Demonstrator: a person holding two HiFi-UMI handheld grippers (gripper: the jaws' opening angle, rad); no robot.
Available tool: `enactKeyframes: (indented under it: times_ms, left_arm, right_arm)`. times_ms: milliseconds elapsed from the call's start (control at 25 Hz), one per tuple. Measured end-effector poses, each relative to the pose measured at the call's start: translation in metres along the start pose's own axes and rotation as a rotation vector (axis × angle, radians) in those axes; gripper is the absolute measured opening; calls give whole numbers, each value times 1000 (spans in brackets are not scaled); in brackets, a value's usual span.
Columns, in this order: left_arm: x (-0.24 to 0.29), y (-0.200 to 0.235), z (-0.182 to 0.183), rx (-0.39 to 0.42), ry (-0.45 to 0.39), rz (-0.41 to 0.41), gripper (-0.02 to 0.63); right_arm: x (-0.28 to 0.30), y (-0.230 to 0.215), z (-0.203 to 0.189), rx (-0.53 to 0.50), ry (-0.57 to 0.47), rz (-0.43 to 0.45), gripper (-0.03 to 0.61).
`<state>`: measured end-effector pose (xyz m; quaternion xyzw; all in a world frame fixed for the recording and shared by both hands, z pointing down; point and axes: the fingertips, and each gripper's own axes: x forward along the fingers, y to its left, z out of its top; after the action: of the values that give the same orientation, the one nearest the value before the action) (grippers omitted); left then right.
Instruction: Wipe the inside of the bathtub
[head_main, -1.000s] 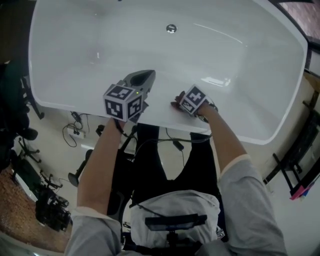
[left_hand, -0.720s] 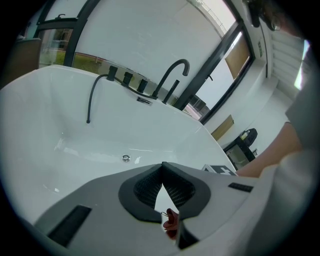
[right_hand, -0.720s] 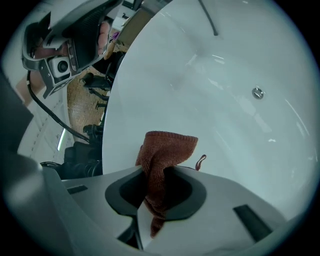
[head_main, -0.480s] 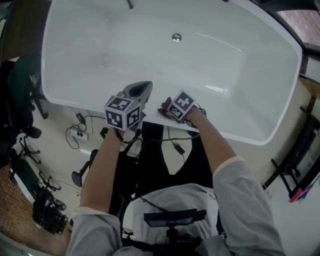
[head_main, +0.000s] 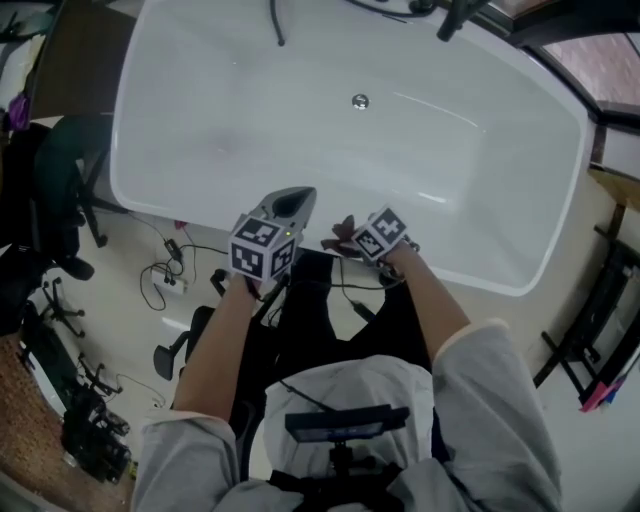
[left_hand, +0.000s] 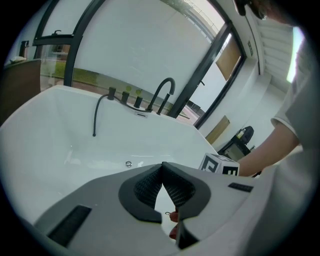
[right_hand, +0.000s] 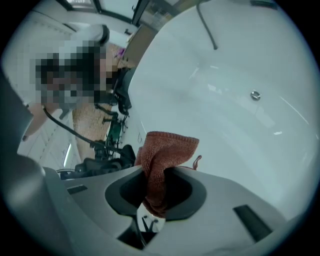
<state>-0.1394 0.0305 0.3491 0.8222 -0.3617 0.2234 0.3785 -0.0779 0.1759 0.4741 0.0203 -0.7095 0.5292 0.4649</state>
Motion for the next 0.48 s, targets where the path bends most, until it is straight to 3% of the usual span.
enactKeyframes:
  times_ms: [160,360,480]
  left_arm:
    - [-22,-17,22,31,-39,-3,8]
    - [-60,-56,43,95,-105,44,6]
    - [-91,-78,43,87,-177,96,6]
  right_arm:
    - [-64,11,14,98,-338,-57,80]
    - [-166,22,-8,95,-689,-180,81]
    - [-220,32,-29,91,-858,-245,83]
